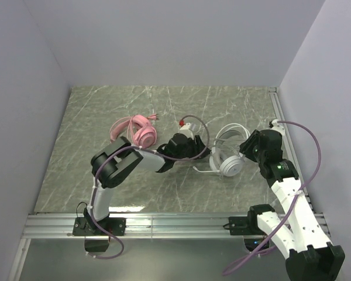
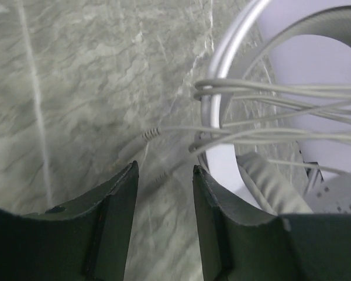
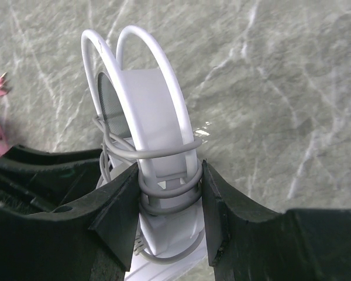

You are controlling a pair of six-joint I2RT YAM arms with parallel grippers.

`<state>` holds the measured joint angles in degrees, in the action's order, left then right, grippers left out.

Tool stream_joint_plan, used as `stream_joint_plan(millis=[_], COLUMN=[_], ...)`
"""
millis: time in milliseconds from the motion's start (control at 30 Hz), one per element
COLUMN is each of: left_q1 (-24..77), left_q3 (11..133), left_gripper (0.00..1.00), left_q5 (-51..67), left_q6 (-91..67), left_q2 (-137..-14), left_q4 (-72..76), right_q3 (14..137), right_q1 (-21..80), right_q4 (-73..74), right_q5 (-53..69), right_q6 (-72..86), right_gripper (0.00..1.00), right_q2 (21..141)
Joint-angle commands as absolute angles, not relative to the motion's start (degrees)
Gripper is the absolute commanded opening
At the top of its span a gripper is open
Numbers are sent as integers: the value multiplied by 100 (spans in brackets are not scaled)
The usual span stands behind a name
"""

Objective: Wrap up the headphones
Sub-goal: Place the headphones on the table

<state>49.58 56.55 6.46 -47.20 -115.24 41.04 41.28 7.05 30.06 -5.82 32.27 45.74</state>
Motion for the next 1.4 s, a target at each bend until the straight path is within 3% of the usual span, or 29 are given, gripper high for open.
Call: stream_joint_plan(millis=[0,200,433,1100,1367], left_q1=[5124,5221,5221,4509,4386], left_q3=[6327,6872,6566,4641,4272], left_gripper=[47,43,45,48,48], left_q5=[431,545,141,738,703], left_q6=[-4597,-4913,-4878,-4386,-4052], left_q2=[-11882,-12445,-12182,-9431,-8412], left_q4=[3789,3955,3929,2830,2075], right_q3=[4579,4755,4772,5053,5712], right_q1=[607,475,150,237,694], right_q4=[2681,2795,2751,2680,3032], right_q5=[-887,-1503,-1696,-1749,-2583], right_q6=[3182,3032,2927,2549,2215], right_gripper=[22,22,22,17,18], right_q2=[4447,4386,4359,4816,5449])
